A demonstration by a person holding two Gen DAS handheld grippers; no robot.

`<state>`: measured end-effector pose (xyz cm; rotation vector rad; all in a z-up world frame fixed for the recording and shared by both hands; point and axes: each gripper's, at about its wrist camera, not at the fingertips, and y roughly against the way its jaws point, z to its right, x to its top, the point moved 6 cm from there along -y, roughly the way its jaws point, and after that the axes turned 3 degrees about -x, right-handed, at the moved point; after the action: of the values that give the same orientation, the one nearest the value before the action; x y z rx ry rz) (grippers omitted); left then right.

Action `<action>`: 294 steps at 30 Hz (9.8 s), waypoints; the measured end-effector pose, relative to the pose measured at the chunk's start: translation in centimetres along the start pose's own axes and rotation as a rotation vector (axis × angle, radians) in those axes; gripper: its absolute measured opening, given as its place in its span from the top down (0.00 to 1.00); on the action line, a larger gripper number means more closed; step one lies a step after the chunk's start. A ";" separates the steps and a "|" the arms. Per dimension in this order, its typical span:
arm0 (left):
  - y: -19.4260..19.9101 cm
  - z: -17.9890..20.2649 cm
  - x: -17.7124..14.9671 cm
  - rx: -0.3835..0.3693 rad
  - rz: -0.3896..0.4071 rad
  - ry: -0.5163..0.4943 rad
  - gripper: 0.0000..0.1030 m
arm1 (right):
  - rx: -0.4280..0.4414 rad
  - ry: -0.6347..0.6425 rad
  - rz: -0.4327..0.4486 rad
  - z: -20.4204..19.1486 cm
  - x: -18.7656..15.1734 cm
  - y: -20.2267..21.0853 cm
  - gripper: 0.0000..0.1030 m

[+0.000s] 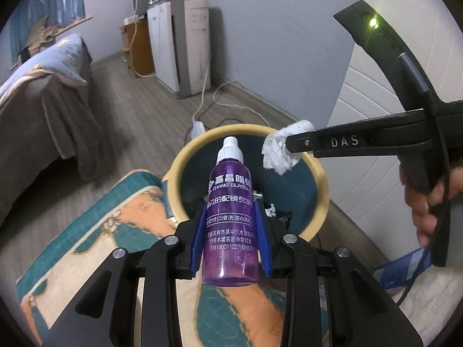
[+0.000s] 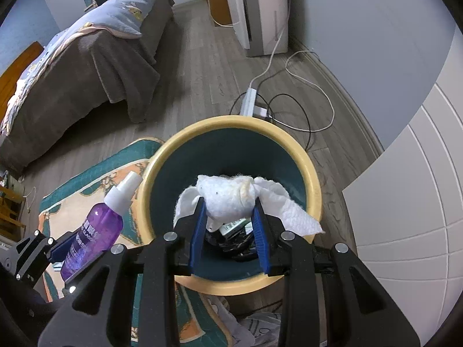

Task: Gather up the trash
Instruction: 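Drop the tissue into the bin with the right tool while the left tool drops the purple bottle, then move both open tools back over the cushion, then grasp the blue surgical mask with the right tool while the left tool grasps the crumpled blue plastic, then carry the mask with the right tool while the left tool carries the blue plastic over the bin, then open both tools to drop the mask and blue plastic into the bin, then move both open tools back over the cushion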

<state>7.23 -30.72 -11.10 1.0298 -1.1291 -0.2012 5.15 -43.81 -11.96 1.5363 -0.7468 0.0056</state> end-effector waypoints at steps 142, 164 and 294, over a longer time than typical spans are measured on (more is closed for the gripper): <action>9.5 -17.7 -19.2 0.310 -0.261 0.306 0.77 | 0.245 0.366 0.038 -24.6 -4.7 5.0 0.99; 11.4 -12.8 -8.2 0.213 0.015 0.273 0.77 | 0.179 0.279 0.095 -18.1 -1.5 5.0 0.99; 11.2 -24.2 -16.0 0.461 -0.166 0.415 0.05 | 0.000 0.199 -0.113 -23.0 -3.3 -6.3 0.06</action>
<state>15.71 -0.98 -14.01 1.4959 -0.7217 0.1486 15.25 -22.32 -15.86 1.5506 -0.5020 0.0738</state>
